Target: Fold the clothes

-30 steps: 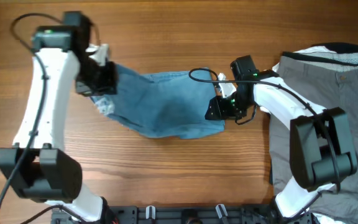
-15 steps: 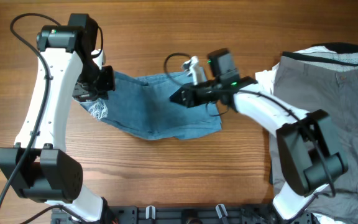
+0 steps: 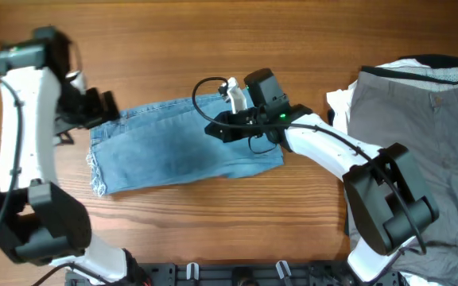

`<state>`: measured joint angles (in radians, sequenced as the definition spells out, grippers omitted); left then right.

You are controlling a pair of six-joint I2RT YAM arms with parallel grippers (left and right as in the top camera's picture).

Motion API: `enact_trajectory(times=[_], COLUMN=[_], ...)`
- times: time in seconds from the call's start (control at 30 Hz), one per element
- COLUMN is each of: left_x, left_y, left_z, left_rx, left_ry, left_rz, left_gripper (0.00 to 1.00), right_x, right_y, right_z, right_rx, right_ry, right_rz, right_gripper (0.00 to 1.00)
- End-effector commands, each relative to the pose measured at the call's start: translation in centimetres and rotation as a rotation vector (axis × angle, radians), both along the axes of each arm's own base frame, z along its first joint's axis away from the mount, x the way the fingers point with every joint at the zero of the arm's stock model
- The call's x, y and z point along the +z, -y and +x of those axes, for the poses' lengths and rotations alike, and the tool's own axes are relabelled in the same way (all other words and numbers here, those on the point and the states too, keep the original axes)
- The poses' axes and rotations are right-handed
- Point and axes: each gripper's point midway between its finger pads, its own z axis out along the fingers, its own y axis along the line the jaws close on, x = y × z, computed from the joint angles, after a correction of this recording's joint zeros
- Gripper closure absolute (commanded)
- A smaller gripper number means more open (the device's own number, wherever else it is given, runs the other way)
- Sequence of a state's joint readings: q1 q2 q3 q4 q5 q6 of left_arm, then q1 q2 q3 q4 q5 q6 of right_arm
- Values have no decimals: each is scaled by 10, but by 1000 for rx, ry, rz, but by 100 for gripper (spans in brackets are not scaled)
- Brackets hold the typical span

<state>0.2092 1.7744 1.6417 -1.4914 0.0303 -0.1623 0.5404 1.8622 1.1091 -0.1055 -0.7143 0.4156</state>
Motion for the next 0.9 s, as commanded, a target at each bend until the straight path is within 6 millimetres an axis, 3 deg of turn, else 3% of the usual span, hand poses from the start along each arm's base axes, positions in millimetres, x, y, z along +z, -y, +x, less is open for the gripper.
enact_trajectory(times=[0.0, 0.17, 0.33, 0.47, 0.63, 0.73, 0.8, 0.87], left_x=[-35, -88, -120, -149, -168, -167, -166, -162], left_y=[-17, -33, -45, -31, -13, -9, -7, 3], left_z=[-19, -34, -35, -37, -40, -34, -34, -31], left_rx=[104, 178, 137, 104, 29, 13, 13, 18], left_ry=[-22, 58, 145, 178, 190, 210, 215, 232], left_rz=[-122, -294, -285, -290, -288, -295, -308, -364], left_gripper=[0, 0, 0, 0, 7, 36, 60, 92], right_x=[-13, -53, -64, -65, -66, -67, -67, -68], right_y=[-16, -37, -35, -35, -33, -32, -32, -32], right_z=[-4, -26, -24, -23, -23, -24, -24, -24], right_rx=[-5, 20, -2, -5, -11, -11, -12, -12], right_ry=[-16, -113, -111, -109, -112, -117, -117, -120], right_rz=[-12, -46, -78, -81, -92, -96, -96, -99], right_gripper=[95, 96, 95, 94, 94, 95, 94, 94])
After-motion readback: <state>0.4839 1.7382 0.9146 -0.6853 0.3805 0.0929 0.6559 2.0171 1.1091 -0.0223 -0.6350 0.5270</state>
